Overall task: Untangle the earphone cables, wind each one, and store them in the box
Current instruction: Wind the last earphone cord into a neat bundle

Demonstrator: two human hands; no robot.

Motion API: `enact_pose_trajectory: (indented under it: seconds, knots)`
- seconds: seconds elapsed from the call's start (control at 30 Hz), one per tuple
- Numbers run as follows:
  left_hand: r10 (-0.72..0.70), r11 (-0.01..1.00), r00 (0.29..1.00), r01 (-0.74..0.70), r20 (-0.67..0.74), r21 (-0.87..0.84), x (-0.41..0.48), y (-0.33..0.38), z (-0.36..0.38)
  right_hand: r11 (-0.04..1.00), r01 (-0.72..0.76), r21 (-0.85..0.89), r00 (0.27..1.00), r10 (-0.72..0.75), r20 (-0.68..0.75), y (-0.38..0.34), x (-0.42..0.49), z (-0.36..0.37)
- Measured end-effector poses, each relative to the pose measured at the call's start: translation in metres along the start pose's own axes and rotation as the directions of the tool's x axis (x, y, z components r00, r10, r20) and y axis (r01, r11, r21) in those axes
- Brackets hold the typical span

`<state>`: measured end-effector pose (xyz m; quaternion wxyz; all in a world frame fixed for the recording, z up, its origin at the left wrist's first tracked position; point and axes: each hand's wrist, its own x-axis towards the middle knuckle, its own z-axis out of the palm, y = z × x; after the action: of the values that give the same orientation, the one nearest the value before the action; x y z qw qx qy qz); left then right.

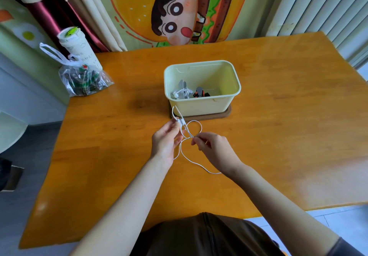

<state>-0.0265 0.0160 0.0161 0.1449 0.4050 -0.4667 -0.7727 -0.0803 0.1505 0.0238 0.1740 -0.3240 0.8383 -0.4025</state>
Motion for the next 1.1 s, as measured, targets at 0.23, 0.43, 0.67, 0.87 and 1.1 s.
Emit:
enact_pose_trajectory:
  seconds: [0.23, 0.43, 0.67, 0.87, 1.1]
  knots:
    - [0.265, 0.762, 0.921, -0.381, 0.285, 0.523, 0.004, -0.006, -0.006, 0.987, 0.087, -0.133, 0.996, -0.091, -0.019, -0.003, 0.011, -0.021]
    - [0.061, 0.734, 0.873, -0.368, 0.483, 0.571, -0.001, 0.004, -0.011, 0.993, 0.075, -0.095, 0.992, -0.084, -0.096, 0.01, 0.021, -0.037]
    - [-0.063, 0.79, 0.824, -0.303, 0.562, 0.533, -0.007, 0.019, -0.012, 0.996, 0.084, 0.035, 0.98, -0.076, -0.181, 0.015, 0.023, -0.037]
    - [-0.202, 0.758, 0.805, -0.232, 0.558, 0.61, -0.008, 0.031, -0.01, 0.995, 0.089, 0.05, 0.978, -0.078, -0.192, 0.022, 0.02, -0.032]
    - [-0.261, 0.725, 0.804, -0.202, 0.535, 0.658, -0.008, 0.034, -0.006, 0.995, 0.092, 0.043, 0.971, -0.08, -0.224, 0.018, 0.018, -0.031]
